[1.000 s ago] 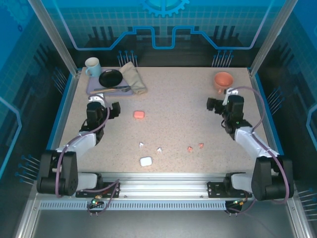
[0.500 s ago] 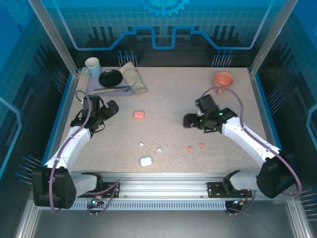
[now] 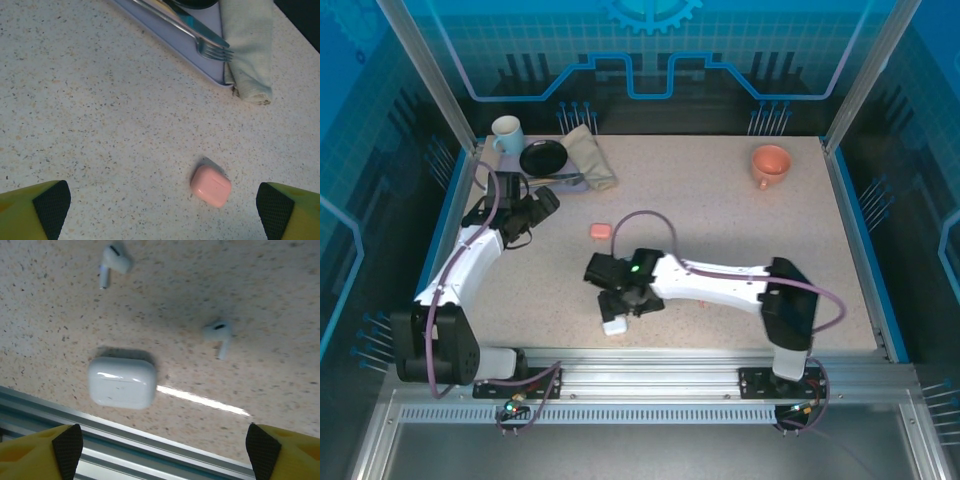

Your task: Insert wireless bluetooth earbuds into charging case

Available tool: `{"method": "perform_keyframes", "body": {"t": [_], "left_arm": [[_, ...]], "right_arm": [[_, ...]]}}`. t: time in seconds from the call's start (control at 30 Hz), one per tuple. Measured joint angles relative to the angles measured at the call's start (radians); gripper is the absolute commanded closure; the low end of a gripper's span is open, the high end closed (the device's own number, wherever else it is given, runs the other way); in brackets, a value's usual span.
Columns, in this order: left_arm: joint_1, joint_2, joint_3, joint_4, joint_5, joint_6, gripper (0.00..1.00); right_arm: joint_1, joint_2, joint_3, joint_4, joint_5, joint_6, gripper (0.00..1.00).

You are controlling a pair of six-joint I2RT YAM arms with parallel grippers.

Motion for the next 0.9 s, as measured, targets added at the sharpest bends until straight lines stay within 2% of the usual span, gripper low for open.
{"method": "perform_keyframes", "body": {"t": [0.17, 0.37, 0.9], "left_arm": [[0.063, 0.029, 0.015, -0.005, 0.04, -0.002, 0.01], [0.119, 0.035, 0.034, -0.003, 0.087, -0.003, 0.01], [0.135, 0.051, 0.037, 0.008, 0.138, -0.003, 0.01]], "right_arm": [[0.048, 0.142, 0.112, -0.019, -0.006, 0.033, 0.12], [0.055, 0.206, 0.13, -0.031, -0.02, 0.071, 0.12], [0.049, 0.285, 0.16, -0.045, -0.027, 0.094, 0.13]]}}
